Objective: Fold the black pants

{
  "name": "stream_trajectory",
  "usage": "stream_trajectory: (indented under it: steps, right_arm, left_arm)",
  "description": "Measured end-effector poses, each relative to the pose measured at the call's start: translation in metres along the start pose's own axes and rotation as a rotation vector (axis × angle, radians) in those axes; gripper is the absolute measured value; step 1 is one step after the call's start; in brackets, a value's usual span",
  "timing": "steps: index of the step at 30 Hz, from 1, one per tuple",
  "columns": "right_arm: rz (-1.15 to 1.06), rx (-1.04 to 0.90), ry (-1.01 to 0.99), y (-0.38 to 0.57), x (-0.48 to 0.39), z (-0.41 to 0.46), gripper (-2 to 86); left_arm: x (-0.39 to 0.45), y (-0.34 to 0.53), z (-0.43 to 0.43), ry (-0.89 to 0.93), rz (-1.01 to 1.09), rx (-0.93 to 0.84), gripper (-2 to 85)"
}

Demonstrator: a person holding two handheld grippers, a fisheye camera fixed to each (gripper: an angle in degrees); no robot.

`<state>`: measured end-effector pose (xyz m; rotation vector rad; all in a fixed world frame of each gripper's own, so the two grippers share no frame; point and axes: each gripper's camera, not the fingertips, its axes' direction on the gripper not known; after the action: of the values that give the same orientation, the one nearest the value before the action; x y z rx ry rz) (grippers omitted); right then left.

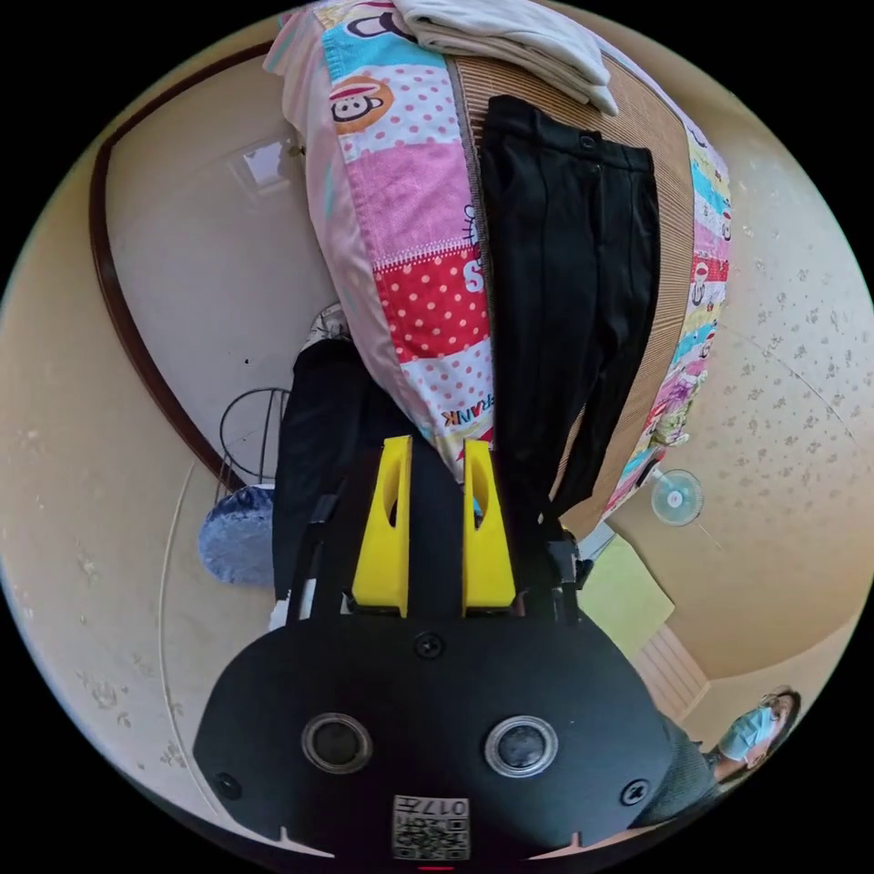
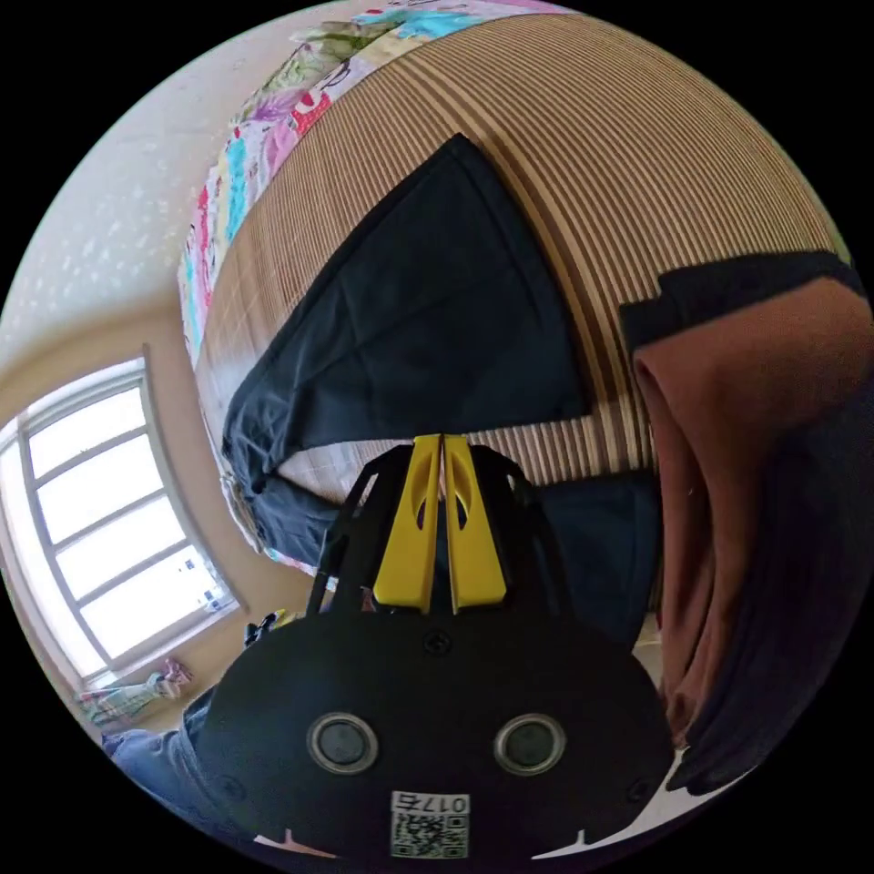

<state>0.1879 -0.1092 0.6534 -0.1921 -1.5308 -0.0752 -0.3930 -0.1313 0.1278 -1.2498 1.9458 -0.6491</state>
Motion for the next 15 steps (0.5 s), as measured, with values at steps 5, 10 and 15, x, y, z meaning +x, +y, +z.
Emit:
stream_trajectory:
  steps: [5,10,15]
  right_arm:
    - [0.185,-0.088,-0.456,0.09,0.081,0.008,0.4]
    - [0.417,-0.146,-0.625,0.169,0.122,0.032,0.6]
    - [0.616,-0.079,-0.747,0.225,0.134,0.054,1.8]
  left_arm:
    - [0.024,-0.082,-0.012,0.091,0.018,-0.019,12.2]
    - [0.06,-0.151,-0.035,0.042,0.066,0.042,15.2]
    - [0.078,-0.199,-0.048,-0.037,0.076,0.097,15.5]
